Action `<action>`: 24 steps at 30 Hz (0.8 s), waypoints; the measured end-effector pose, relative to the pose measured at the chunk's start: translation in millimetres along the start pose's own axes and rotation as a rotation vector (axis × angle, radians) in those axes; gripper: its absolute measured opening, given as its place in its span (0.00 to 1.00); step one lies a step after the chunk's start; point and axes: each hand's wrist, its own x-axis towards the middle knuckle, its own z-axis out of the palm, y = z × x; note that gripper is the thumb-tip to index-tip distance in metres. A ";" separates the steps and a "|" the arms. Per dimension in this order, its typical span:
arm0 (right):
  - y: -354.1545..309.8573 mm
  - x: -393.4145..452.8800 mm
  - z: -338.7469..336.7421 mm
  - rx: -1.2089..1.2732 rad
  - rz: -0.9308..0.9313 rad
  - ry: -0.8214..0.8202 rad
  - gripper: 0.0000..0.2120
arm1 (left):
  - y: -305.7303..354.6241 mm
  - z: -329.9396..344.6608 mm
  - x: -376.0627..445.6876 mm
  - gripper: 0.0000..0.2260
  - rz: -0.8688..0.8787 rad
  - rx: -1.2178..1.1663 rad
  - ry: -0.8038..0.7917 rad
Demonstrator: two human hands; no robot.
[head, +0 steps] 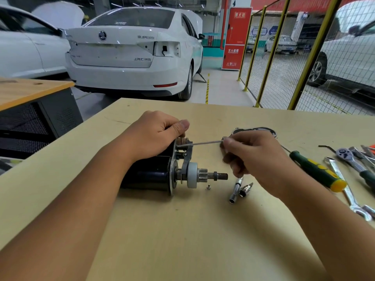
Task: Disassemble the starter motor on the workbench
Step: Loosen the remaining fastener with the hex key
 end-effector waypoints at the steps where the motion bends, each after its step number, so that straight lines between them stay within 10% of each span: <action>1: -0.3 0.4 -0.1 0.081 0.036 0.010 0.12 | 0.2 0.1 0.0 0.30 0.002 -0.003 -0.004; 11: 12.2 2.9 1.6 0.268 -0.034 0.019 0.07 | -0.8 0.0 -1.8 0.30 -0.011 -0.020 -0.013; 18: 4.3 -0.9 1.0 -0.083 -0.396 0.096 0.09 | 2.6 -1.9 -2.0 0.28 -0.012 -0.012 -0.049; 24: 1.0 -2.0 3.3 0.094 -0.208 0.088 0.10 | 4.9 -5.9 -4.6 0.16 0.020 -0.022 -0.098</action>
